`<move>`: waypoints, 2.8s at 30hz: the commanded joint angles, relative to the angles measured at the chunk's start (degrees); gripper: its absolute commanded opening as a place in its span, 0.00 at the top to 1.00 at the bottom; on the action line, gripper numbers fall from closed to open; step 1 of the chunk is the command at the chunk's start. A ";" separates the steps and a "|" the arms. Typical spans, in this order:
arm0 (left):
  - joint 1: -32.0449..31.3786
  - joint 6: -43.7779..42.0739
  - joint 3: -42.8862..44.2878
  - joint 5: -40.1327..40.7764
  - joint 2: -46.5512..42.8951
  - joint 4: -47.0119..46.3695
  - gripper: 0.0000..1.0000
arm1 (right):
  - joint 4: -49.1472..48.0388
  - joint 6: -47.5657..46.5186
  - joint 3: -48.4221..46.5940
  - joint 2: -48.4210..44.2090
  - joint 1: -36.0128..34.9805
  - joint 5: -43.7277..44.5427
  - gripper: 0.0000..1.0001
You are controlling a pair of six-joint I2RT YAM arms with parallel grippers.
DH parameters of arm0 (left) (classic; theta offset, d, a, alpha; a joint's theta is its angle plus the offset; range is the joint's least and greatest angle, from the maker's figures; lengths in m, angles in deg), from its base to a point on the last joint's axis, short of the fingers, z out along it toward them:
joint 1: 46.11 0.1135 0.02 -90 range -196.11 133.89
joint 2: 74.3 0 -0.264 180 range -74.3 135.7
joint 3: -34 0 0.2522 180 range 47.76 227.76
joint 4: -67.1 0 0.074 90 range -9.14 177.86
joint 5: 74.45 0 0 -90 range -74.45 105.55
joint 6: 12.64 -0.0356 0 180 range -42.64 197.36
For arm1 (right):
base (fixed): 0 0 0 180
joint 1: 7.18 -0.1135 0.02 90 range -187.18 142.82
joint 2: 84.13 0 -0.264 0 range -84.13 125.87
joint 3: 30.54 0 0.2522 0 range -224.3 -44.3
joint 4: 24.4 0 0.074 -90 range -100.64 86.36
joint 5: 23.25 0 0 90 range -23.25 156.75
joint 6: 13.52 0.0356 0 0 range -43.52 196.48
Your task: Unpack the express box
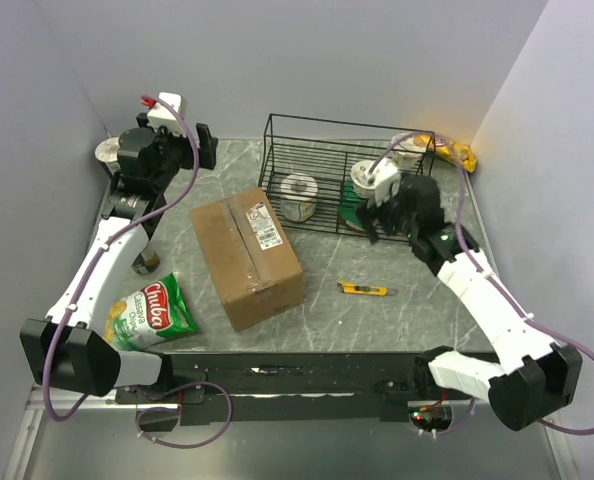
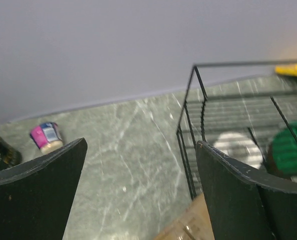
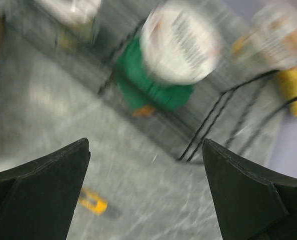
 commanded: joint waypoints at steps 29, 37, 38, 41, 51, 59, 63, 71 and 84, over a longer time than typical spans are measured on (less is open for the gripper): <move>-3.28 -10.21 -0.06 -18.09 -6.31 18.97 0.04 | 20.73 -46.08 5.80 23.03 -0.52 -25.23 0.36; -3.28 -10.39 0.38 -18.44 -6.49 19.85 0.03 | 17.04 -51.79 10.37 24.78 -1.22 -20.92 0.37; -3.28 -10.30 0.55 -18.79 -6.49 20.03 0.04 | 16.87 -52.24 10.55 25.05 -1.31 -20.66 0.37; -3.28 -10.39 0.82 -19.15 -6.40 20.55 0.04 | 16.17 -54.17 11.08 26.28 -1.92 -19.87 0.40; -3.36 -10.22 1.52 -19.32 -6.40 21.61 0.04 | 17.30 -66.01 10.81 30.15 -4.91 -17.14 0.74; -3.45 -10.04 1.26 -19.76 -6.05 21.00 0.04 | 10.73 -101.87 25.74 15.75 -4.48 -18.70 0.80; -3.80 -10.13 1.43 -20.20 -5.35 20.82 0.04 | 3.72 -101.31 29.09 7.32 -3.68 -28.36 0.42; -4.59 -9.86 1.26 -21.78 -3.68 19.50 0.04 | 6.73 -74.60 25.70 -1.58 -3.59 -29.18 0.24; -5.82 -9.59 1.17 -22.75 -2.27 18.53 0.04 | 18.32 10.98 1.43 12.53 -2.19 -13.99 0.57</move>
